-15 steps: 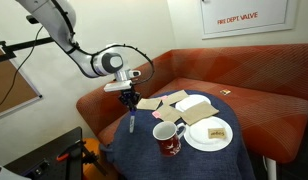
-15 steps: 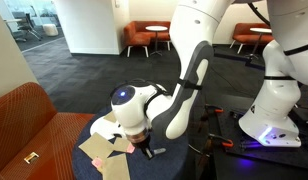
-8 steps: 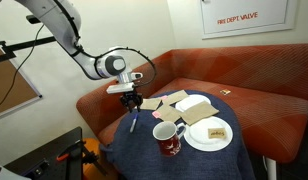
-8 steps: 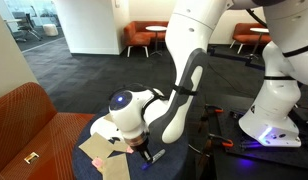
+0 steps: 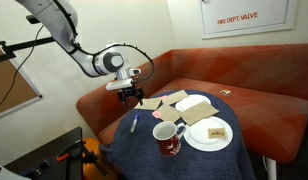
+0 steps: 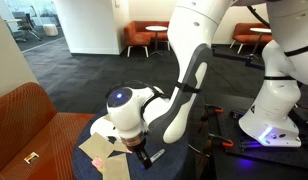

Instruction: Remove the marker from the cup and put it on the table

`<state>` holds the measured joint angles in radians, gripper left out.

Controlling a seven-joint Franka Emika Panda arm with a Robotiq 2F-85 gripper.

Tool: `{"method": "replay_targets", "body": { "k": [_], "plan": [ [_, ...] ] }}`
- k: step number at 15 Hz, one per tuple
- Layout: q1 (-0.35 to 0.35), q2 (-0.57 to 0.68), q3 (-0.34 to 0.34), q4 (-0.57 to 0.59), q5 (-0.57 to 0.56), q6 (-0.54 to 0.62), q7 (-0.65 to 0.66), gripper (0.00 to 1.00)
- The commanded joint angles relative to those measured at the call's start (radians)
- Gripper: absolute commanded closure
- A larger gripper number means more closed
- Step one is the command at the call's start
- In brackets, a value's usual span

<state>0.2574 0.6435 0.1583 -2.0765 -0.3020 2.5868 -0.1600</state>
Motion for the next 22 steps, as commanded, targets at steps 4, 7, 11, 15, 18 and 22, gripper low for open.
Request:
{"method": "replay_targets", "body": {
  "k": [4,7,11,15,18,22],
  "plan": [
    [0.038,-0.197,-0.031,-0.155,-0.024,0.089,0.092,0.0],
    [0.048,-0.29,-0.045,-0.226,-0.036,0.13,0.141,0.0],
    [0.041,-0.41,-0.049,-0.317,-0.057,0.174,0.176,0.0],
    [0.029,-0.514,-0.048,-0.391,-0.068,0.206,0.195,0.0],
    [0.018,-0.574,-0.043,-0.431,-0.077,0.218,0.208,0.0],
    [0.026,-0.628,-0.058,-0.472,-0.096,0.237,0.239,0.0]
  ]
}}
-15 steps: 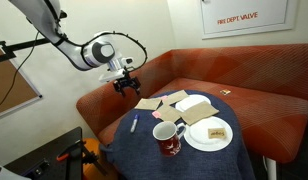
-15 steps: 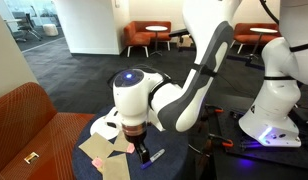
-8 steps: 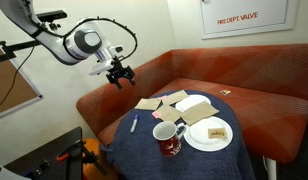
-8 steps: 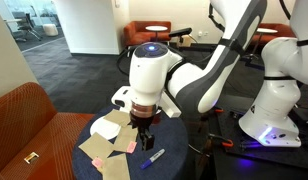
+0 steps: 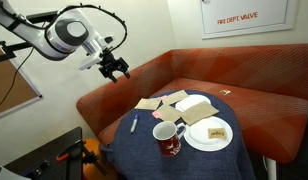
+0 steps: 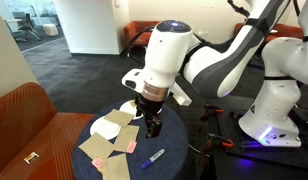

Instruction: Remove the marker from the cup and put it on the table

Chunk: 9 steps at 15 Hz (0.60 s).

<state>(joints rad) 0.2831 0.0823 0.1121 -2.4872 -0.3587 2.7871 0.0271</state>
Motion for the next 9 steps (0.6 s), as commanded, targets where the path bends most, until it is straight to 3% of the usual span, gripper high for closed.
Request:
{"method": "replay_targets", "body": {
  "k": [1,2,9],
  "plan": [
    [0.001,-0.072,-0.013,-0.066,-0.048,0.04,0.062,0.0],
    [0.0,-0.025,-0.004,-0.02,-0.016,0.007,0.02,0.0],
    [0.0,-0.043,-0.004,-0.039,-0.021,0.016,0.026,0.0]
  ]
}}
